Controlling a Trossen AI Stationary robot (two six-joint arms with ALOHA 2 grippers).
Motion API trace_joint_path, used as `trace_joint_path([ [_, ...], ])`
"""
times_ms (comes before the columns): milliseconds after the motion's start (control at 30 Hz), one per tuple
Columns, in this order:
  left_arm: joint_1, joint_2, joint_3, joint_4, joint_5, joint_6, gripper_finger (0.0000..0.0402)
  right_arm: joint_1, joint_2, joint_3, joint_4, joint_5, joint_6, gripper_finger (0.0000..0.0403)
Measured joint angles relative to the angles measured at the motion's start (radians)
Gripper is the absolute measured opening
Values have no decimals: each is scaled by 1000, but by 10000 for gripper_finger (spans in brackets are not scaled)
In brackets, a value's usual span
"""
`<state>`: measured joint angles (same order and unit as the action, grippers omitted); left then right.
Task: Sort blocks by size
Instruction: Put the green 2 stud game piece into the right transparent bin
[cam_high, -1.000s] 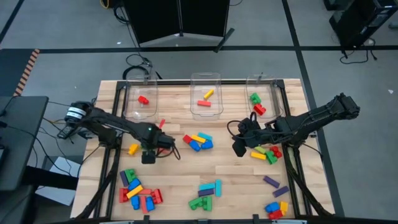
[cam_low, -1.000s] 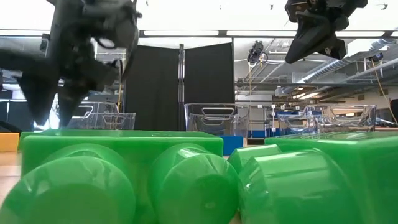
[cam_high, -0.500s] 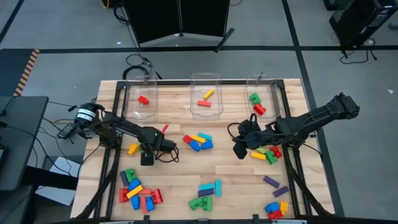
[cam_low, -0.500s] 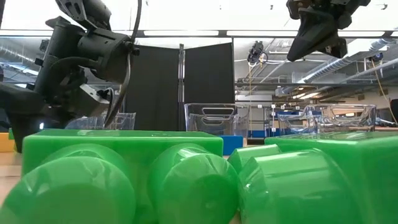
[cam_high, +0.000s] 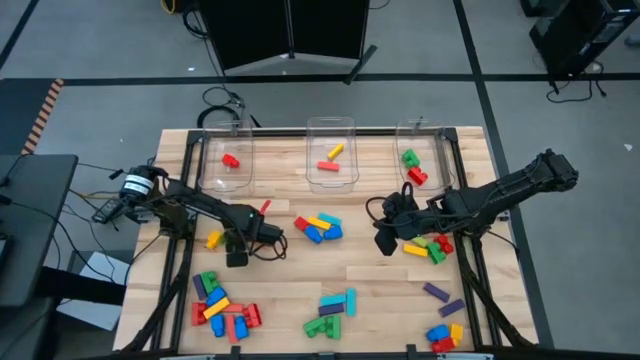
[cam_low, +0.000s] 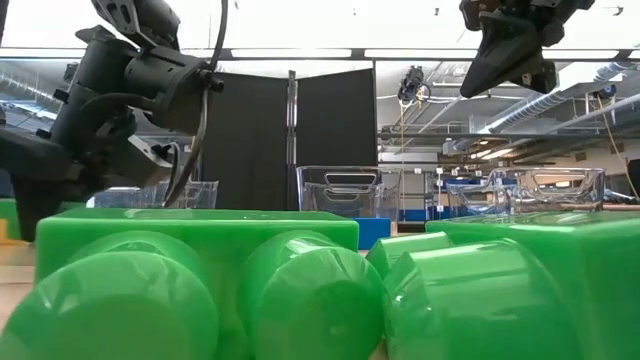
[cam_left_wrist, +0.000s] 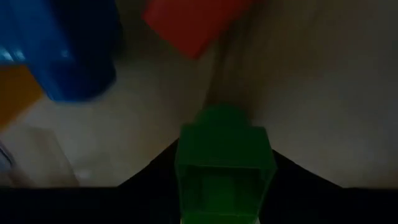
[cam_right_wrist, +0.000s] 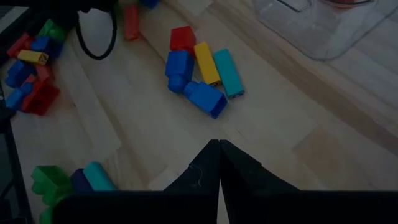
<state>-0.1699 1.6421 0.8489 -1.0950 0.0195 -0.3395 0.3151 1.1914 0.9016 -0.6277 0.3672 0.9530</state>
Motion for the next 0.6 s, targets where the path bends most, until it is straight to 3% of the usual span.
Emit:
trace_joint_path([
  [433,0,-17,232,-80,27,-5,141,0,0,0,6,0,-15,21],
  [600,1,-35,361,-52,-18,31,141,0,0,0,7,0,-15,20],
])
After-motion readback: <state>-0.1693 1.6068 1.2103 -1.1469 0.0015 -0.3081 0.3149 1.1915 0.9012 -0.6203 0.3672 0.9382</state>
